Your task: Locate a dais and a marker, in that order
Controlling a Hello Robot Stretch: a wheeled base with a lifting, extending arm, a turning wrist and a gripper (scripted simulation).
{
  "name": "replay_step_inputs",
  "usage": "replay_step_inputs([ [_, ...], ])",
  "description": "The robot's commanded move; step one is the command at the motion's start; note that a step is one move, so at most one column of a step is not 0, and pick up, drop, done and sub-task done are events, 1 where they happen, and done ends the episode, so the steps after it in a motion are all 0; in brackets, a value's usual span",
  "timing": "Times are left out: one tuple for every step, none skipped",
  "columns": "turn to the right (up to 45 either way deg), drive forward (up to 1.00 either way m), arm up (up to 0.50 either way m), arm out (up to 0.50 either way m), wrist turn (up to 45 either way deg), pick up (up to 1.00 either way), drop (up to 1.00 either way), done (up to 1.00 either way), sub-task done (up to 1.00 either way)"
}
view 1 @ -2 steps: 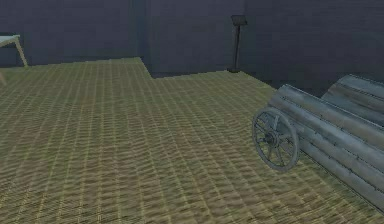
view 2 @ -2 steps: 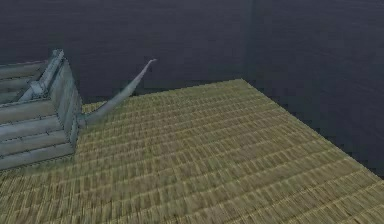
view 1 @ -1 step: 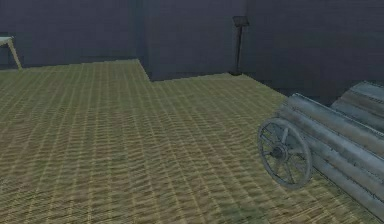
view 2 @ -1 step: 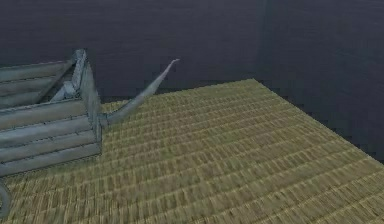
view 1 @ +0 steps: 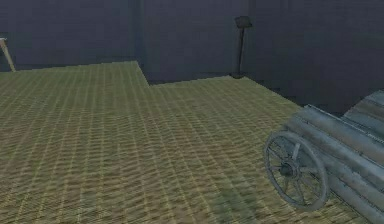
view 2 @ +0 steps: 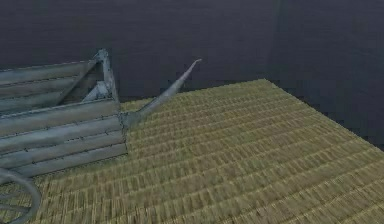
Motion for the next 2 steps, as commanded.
replay_step_inputs([
  [0.0, 1.00, 0.00, 0.00, 0.0, 0.00, 0.00, 0.00, 0.00],
  [0.0, 0.50, 0.00, 0.00, 0.0, 0.00, 0.00, 0.00, 0.00],
])
